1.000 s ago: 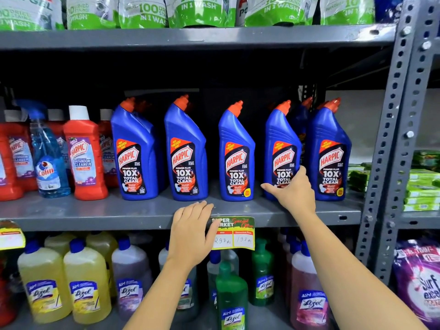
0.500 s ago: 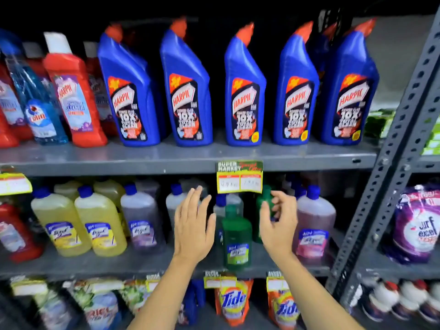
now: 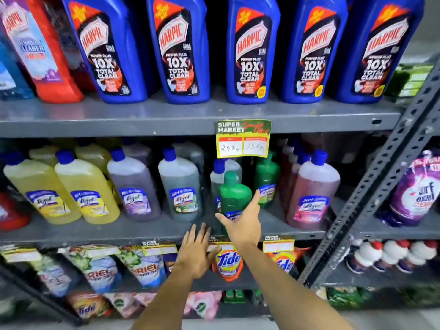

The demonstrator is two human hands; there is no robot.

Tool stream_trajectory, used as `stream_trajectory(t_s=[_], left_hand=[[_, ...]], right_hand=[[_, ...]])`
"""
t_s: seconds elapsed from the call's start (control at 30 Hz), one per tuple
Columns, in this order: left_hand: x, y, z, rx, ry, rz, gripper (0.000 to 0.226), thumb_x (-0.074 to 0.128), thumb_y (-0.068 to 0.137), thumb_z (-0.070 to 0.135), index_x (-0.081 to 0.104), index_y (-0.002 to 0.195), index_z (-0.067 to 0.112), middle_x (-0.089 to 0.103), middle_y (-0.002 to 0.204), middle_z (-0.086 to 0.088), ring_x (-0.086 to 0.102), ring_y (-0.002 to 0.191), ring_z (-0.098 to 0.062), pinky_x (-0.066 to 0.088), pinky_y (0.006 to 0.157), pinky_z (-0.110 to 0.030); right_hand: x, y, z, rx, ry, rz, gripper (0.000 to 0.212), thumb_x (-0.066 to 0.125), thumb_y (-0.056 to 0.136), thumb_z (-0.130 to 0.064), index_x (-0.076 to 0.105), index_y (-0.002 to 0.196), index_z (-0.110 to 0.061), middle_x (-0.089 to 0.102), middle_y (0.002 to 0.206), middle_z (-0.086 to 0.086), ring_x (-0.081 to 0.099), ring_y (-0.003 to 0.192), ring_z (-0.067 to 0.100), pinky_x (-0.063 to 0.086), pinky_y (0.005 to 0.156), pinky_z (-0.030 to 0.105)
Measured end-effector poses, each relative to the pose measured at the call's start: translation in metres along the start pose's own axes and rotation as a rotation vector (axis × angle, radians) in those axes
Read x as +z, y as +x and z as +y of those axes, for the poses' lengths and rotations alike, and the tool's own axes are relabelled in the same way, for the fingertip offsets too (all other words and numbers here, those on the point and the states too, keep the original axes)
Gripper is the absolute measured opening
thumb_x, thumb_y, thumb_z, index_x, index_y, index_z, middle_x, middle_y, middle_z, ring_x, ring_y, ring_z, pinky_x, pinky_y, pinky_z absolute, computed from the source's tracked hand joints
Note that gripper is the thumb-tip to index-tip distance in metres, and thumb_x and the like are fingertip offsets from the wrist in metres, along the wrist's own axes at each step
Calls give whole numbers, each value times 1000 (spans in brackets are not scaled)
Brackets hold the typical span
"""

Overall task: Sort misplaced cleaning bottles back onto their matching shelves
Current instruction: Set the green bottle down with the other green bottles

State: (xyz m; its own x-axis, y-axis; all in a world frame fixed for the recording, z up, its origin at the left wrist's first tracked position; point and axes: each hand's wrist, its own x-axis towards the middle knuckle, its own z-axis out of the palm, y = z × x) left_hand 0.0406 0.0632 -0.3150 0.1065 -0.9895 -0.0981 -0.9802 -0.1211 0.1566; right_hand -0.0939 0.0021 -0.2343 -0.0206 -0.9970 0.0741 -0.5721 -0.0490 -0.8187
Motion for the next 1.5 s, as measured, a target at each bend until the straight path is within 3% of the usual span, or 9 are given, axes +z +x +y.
stream_trajectory(t_s=[0.13, 0.3, 0.47, 0.63, 0.9, 1.2, 1.33, 1.5], left_hand=[[2, 0, -2, 21, 2, 16, 123, -33, 57, 83, 3, 154, 17, -7, 162, -4, -9, 147, -30, -6, 117, -40], [8, -1, -5, 52, 32, 50, 102, -14, 79, 77, 17, 152, 13, 0, 158, -4, 6, 147, -34, -1, 115, -41], [7, -3, -5, 66, -9, 40, 111, -24, 68, 82, 3, 153, 16, -15, 155, -1, -10, 147, -30, -16, 109, -35], [7, -4, -6, 54, 15, 29, 116, -31, 61, 81, -2, 153, 18, -17, 155, 1, -13, 146, -26, -15, 111, -35], [9, -3, -5, 50, 3, 39, 112, -29, 63, 80, -3, 153, 18, -19, 153, 1, -14, 146, -26, -17, 110, -35], [13, -3, -4, 40, 9, 57, 105, -20, 74, 79, 7, 153, 15, -5, 158, -4, -4, 147, -31, -11, 111, -40], [11, -3, -2, 29, 31, 38, 112, -29, 66, 80, 1, 153, 16, -7, 161, -5, -9, 147, -30, -12, 112, -39], [7, -4, -4, 23, 33, 11, 116, -35, 59, 79, -5, 153, 19, -9, 161, -3, -13, 147, -26, -8, 115, -38]], right_hand=[[7, 1, 5, 17, -5, 21, 109, 82, 65, -48, 17, 148, -21, 48, 138, 4, 55, 120, 34, 48, 89, 44], [2, 9, 15, -4, -13, 42, 103, 83, 63, -49, 25, 143, -19, 50, 136, 4, 58, 116, 33, 50, 86, 45], [-21, 27, 33, 29, 6, 100, 103, 84, 61, -50, 24, 140, -22, 49, 135, 3, 59, 114, 36, 51, 87, 50], [-43, 45, 50, 68, 8, 150, 104, 85, 63, -45, 23, 143, -18, 47, 141, 5, 59, 115, 38, 49, 92, 50], [-50, 55, 58, 62, 55, 109, 101, 87, 59, -42, 23, 135, -24, 59, 126, 8, 63, 109, 33, 51, 93, 47], [-50, 61, 60, 58, 96, 77, 102, 88, 60, -37, 22, 138, -24, 61, 126, 6, 62, 110, 32, 49, 96, 46], [-46, 64, 57, 54, 99, 55, 102, 88, 63, -32, 22, 139, -21, 61, 123, 7, 63, 107, 32, 48, 92, 39], [-47, 64, 57, 46, 81, 45, 102, 87, 64, -34, 20, 140, -24, 61, 124, 8, 63, 107, 33, 49, 90, 40]])
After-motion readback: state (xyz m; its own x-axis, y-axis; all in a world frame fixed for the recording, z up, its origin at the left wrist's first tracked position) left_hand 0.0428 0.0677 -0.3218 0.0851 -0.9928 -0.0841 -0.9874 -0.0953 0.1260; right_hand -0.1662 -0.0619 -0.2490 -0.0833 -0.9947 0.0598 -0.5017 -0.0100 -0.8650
